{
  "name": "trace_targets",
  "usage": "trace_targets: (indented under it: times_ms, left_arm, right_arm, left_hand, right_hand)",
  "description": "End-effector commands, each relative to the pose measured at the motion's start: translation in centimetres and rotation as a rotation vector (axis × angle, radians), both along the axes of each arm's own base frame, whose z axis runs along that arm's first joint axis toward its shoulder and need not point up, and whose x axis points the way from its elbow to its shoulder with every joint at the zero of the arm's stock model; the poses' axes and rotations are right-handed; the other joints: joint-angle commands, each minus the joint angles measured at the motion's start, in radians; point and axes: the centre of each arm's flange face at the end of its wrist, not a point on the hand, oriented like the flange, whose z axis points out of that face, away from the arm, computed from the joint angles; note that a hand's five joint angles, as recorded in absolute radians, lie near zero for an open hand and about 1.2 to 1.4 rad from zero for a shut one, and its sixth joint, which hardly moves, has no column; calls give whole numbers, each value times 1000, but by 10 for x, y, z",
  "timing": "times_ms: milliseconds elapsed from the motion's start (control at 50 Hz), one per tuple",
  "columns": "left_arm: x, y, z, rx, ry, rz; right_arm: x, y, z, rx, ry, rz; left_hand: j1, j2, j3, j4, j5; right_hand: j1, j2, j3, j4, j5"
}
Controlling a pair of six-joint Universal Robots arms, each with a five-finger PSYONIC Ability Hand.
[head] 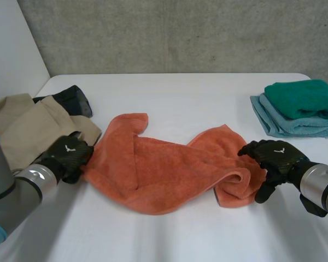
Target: Fold the laundry.
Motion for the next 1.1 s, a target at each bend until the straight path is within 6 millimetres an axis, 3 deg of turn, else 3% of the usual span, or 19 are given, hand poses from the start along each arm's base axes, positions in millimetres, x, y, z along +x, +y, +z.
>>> trace_targets:
  times_ms: [20, 120, 300, 400, 420, 480, 560, 580, 660, 800, 900, 1020, 1080, 1100]
  left_arm:
    - [5, 11, 38, -77, 58, 69]
    - [6, 17, 55, -114, 122, 90]
    - [7, 17, 66, -151, 138, 94]
    - [7, 15, 70, -165, 142, 94]
    - [7, 15, 71, -166, 143, 95]
    - [7, 15, 82, -201, 161, 96]
    - [9, 21, 103, -244, 213, 119]
    - [9, 22, 109, -257, 225, 123]
    - [13, 35, 135, -312, 281, 135]
    - [19, 62, 169, -391, 355, 143]
    - [19, 65, 157, -347, 355, 146]
    - [12, 44, 117, -181, 320, 158]
    - [3, 30, 97, -101, 301, 155]
    - [1, 26, 92, -82, 295, 159]
  right_arm:
    - [-7, 0, 0, 130, -147, -128]
    - [-6, 1, -4, 206, -259, -183]
    - [8, 2, -19, 254, -317, -113]
    - [24, -1, -30, 212, -308, -69]
    - [25, -7, -31, 186, -298, -74]
    - [24, -15, -26, 139, -284, -82]
    - [24, -21, -3, 18, -226, -29]
    - [22, -18, 20, -65, -178, 3]
    - [11, 1, 74, -219, -7, 74]
    - [-17, 9, 116, -263, 286, 134]
    - [-17, 9, 122, -220, 363, 203]
    - [-12, -38, 75, -93, 457, 286]
    - [-3, -46, 64, -97, 513, 306]
    - [4, -50, 58, -101, 551, 310]
  left_hand:
    - [308, 206, 209, 195, 217]
    - [308, 206, 209, 195, 217]
    - [308, 206, 209, 195, 217]
    - [308, 206, 209, 195, 217]
    - [308, 206, 209, 195, 217]
    - [308, 206, 209, 195, 217]
    - [308, 206, 209, 195, 217]
    - [308, 206, 209, 195, 217]
    - [308, 206, 209, 195, 217]
    - [308, 206, 209, 195, 217]
    - [308, 206, 209, 195, 217]
    - [308, 206, 209, 195, 217]
    - [308, 206, 209, 195, 217]
    - [308, 206, 209, 195, 217]
  right_hand:
    - [3, -25, -9, -29, -25]
    - [15, -13, 3, -17, -13]
    - [158, 130, 146, 126, 130]
    - [721, 693, 709, 689, 693]
    - [1100, 1072, 1088, 1068, 1072]
    - [1177, 1148, 1164, 1144, 1148]
    - [1177, 1148, 1164, 1144, 1148]
    - [1177, 1148, 1164, 1144, 1148]
    - [1177, 1148, 1164, 1144, 1148]
    - [1177, 1148, 1164, 1144, 1148]
    - [1177, 1148, 1164, 1144, 1148]
    - [1177, 1148, 1164, 1144, 1148]
    - [1177, 1148, 1164, 1144, 1148]
    - [1012, 983, 1000, 980, 984]
